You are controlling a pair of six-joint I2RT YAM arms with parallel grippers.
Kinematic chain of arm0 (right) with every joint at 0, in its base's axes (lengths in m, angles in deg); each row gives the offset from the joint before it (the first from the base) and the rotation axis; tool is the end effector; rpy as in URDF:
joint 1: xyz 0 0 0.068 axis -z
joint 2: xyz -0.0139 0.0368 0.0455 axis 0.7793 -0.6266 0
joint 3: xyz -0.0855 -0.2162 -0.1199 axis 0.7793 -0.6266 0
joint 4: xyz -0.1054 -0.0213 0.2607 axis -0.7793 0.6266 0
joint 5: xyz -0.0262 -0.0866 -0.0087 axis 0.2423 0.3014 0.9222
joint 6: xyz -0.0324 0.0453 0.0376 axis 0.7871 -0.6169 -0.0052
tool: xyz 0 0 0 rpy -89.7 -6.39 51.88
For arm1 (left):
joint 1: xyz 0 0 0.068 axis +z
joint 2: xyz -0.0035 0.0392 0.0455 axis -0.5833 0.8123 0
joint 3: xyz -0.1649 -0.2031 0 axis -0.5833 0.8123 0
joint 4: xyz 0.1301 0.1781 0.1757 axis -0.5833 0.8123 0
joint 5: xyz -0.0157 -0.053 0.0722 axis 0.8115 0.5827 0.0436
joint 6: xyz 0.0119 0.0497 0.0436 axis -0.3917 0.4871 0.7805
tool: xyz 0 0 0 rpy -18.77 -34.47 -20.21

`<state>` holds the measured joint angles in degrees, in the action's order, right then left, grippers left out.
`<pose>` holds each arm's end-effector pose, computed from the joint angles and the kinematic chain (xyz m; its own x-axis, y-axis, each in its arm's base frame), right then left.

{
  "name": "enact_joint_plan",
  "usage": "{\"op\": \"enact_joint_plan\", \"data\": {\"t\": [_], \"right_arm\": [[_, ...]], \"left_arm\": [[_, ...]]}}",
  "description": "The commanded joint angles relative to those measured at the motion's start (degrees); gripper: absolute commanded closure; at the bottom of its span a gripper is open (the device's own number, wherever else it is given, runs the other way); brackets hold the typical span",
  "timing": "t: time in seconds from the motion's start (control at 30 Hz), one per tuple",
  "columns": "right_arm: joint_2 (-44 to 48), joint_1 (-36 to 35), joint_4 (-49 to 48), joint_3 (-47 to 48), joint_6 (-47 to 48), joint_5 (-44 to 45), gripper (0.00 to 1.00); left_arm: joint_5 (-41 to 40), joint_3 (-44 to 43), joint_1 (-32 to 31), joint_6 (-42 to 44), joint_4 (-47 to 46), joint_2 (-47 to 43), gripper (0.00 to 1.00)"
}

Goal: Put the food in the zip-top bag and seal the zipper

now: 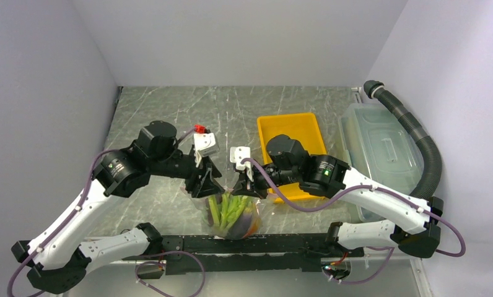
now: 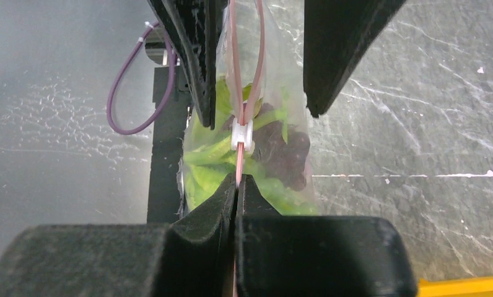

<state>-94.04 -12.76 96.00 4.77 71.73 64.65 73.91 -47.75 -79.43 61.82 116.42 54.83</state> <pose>0.1046 0.2650 0.3717 -0.0181 -0.4276 -0.9038 -0.9996 -0.0115 0.0255 0.1268 -0.1643 0.4077 -0.3570 0.3602 -0.8619 0.9281 0.2414 -0.2836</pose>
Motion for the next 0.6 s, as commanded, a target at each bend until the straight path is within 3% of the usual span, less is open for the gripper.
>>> {"op": "enact_joint_plan", "data": {"t": [0.0,0.23,0.57], "right_arm": [[0.09,-0.28,-4.25,2.6,-0.85,-2.07,1.0],[0.55,-0.28,-4.21,2.09,-1.3,-1.54,1.0],[0.45,-0.28,-4.31,2.01,-2.67,-1.18,1.0]], "left_arm": [[6.79,1.08,-0.23,6.4,-4.3,0.78,0.41],[10.62,3.21,-0.29,8.01,-5.94,-0.13,0.43],[12.14,6.58,-0.28,9.9,-9.43,-1.73,0.54]]}}
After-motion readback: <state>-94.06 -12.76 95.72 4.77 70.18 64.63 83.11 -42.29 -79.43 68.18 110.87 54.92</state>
